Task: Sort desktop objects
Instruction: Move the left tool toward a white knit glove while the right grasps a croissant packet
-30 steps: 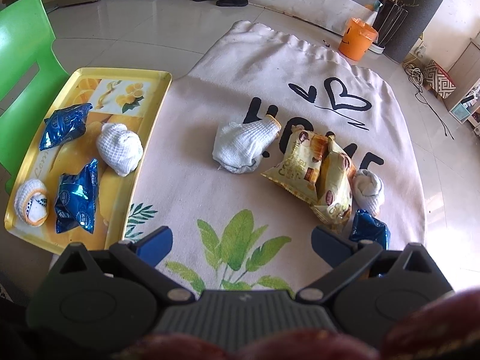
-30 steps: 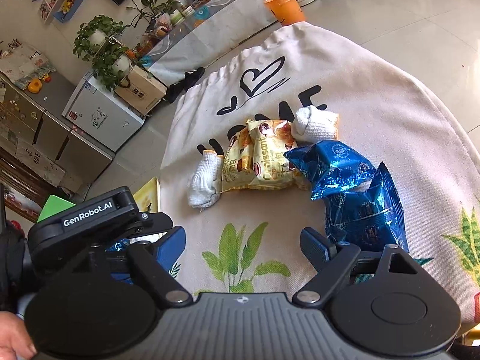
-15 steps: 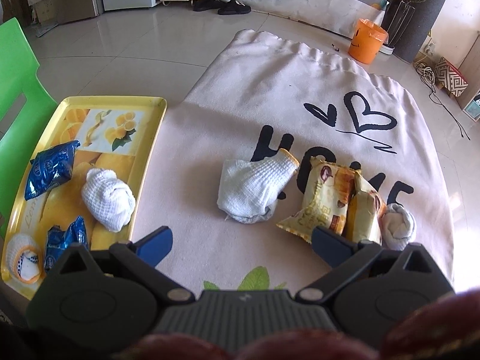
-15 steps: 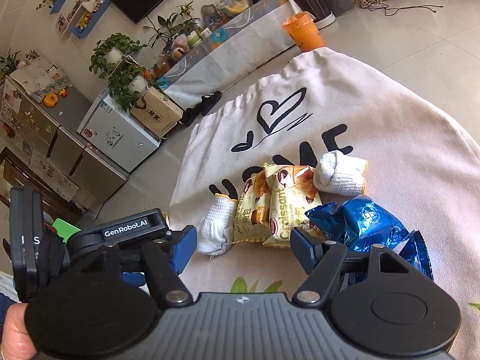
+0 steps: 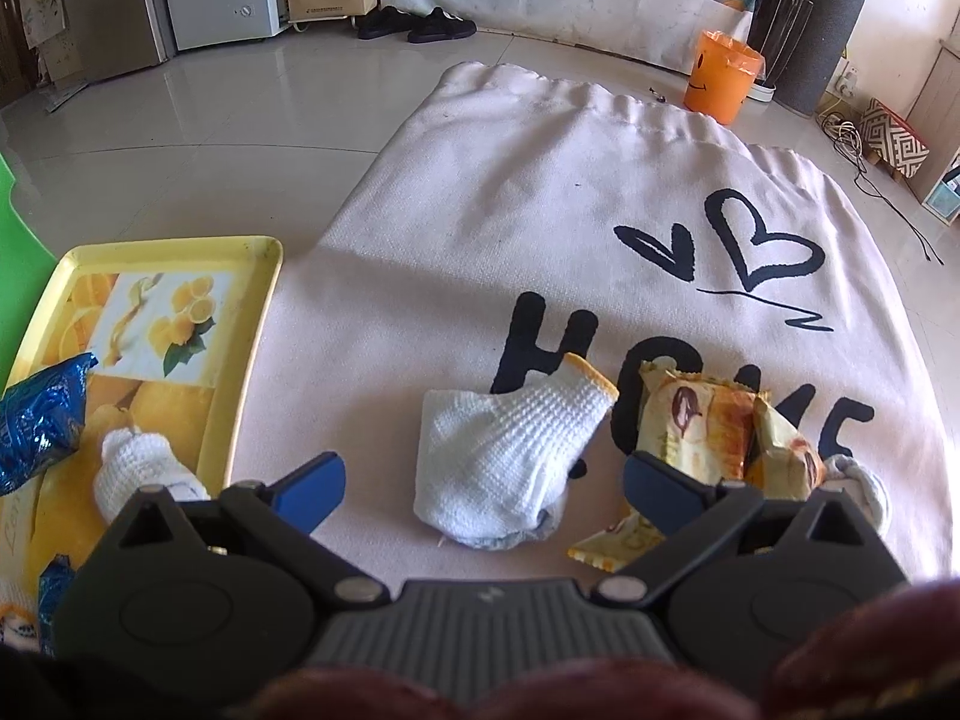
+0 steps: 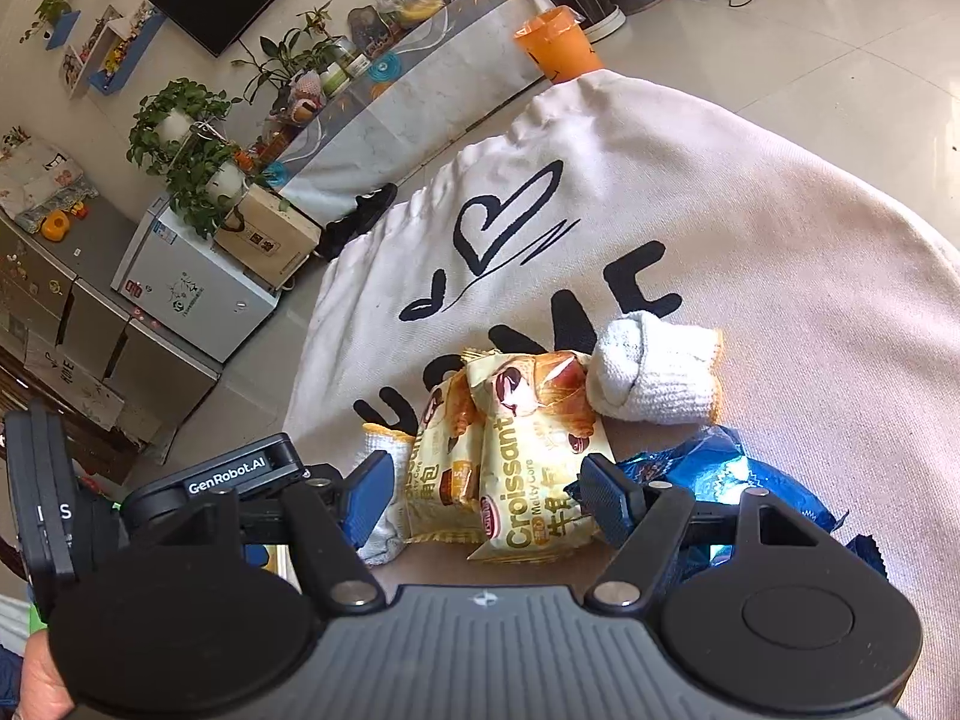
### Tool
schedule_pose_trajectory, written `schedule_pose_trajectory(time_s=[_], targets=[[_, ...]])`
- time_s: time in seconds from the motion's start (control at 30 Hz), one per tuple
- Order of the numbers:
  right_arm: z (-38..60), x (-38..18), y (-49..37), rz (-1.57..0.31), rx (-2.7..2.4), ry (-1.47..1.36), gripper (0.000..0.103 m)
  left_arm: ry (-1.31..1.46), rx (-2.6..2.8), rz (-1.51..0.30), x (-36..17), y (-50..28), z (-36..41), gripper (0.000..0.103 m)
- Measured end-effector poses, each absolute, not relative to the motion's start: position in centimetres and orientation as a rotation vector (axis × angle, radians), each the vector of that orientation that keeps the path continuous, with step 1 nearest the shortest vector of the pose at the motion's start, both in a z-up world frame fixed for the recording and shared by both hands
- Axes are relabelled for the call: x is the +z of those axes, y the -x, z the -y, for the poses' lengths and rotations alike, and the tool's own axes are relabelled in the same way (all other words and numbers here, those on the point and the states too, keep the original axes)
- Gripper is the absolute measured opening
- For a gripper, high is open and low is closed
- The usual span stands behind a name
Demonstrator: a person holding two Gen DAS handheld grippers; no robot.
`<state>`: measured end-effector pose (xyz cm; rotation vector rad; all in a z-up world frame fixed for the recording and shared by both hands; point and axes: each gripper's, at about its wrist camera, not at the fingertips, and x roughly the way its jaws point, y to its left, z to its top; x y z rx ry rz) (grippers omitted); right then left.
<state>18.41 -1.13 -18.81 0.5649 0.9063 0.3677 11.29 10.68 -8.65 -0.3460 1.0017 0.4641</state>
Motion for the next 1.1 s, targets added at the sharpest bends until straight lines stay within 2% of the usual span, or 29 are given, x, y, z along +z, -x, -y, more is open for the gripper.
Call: schedule_pose_trajectory(time_s=[0.6, 0.63, 0.7, 0.77, 0.9, 1.1], targets=[[-2.2, -20.7, -20.8, -0.863, 0.318, -0.365, 0.07, 0.27, 0.46, -1.067, -14.2, -14.0, -11.8, 0.102], [-2.4, -20.9, -21.0, -0.874, 0.31, -0.352, 0.069, 0.27, 0.458, -1.071, -14.4, -14.0, -11.7, 0.103], [-2.7, -21.1, -21.0, -0.871, 0.296, -0.304, 0.059, 0.272, 0.458, -1.061, -14.6, -13.6, -11.6, 0.103], [-2.9, -21.3, -21.0, -0.867, 0.299, -0.255, 0.057, 0.285, 0.453, -1.059, -14.7, -13.1, -11.7, 0.102], [-3.2, -21.3, -20.9, -0.866, 0.323, -0.223, 0.052, 0.253, 0.437, -1.048, -14.7, -12.0, -11.6, 0.095], [-3.8, -21.2, -20.1, -0.876, 0.399, -0.153, 0.051, 0.248, 0.441, -1.061, -14.3, -10.3, -11.0, 0.087]])
